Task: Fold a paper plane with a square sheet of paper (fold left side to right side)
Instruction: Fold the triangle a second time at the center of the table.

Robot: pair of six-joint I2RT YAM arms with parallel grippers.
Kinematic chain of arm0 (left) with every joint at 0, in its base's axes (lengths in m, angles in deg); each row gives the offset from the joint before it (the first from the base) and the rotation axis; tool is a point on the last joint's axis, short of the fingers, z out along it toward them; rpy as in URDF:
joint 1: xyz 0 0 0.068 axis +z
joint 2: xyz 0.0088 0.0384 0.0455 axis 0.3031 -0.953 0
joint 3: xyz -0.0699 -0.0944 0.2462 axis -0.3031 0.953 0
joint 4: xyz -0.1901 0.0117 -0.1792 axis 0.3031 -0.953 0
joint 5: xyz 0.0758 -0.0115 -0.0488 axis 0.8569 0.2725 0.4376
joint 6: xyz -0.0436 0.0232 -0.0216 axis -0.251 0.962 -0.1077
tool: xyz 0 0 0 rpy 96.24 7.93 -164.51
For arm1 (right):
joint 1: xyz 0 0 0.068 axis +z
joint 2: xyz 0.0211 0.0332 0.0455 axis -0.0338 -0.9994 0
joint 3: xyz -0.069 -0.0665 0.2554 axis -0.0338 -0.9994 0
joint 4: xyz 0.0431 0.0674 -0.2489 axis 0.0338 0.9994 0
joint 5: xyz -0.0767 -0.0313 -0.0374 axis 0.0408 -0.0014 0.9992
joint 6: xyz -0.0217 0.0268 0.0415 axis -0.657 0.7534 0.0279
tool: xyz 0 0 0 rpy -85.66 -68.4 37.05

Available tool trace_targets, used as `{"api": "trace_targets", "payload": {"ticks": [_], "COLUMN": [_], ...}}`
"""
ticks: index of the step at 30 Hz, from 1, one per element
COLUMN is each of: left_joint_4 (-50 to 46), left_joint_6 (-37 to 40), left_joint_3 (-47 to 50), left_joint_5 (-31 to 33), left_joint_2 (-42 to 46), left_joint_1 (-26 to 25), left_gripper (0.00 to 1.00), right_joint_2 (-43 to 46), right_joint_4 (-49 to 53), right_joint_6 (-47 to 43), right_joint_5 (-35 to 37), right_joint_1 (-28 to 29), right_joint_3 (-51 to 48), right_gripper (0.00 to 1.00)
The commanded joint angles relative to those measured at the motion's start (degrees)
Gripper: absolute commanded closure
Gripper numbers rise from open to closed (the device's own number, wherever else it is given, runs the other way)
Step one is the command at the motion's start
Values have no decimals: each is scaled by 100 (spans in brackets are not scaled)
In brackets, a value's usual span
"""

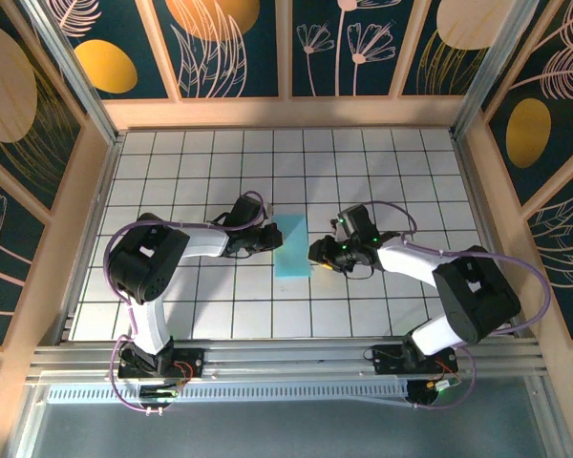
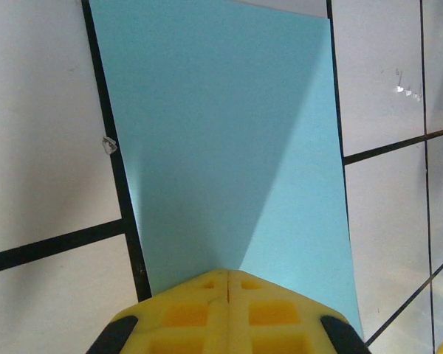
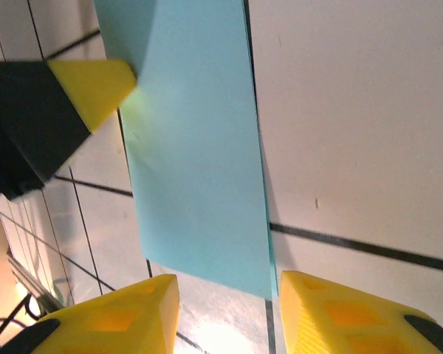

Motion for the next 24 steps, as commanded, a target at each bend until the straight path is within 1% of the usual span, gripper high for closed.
{"api": "trace_targets", "payload": {"ticks": [1,9,17,24], "left_joint_4": [-346,-320,-294,-268], "left_joint_6": [158,139,122,103], "left_joint_3": [-39,-58,-59,-37], "left_joint_5": [168,162,135,109], "left_joint_2": [-96,-109,-150,-145], "left_joint_1": [7,4,7,5], "left_gripper": [100,100,100,100], "right_joint_2": [-110,-506,-689,-739], "right_joint_4": [-32,-265,-463,-801], "right_joint_6": [35,154,213,357], "right_joint_5": [-332,-377,-476,-597], "right_joint_1": [51,229,295,299], "right_joint_3": [-67,-126,-137,-94], "right_gripper": [62,63,63,65]}}
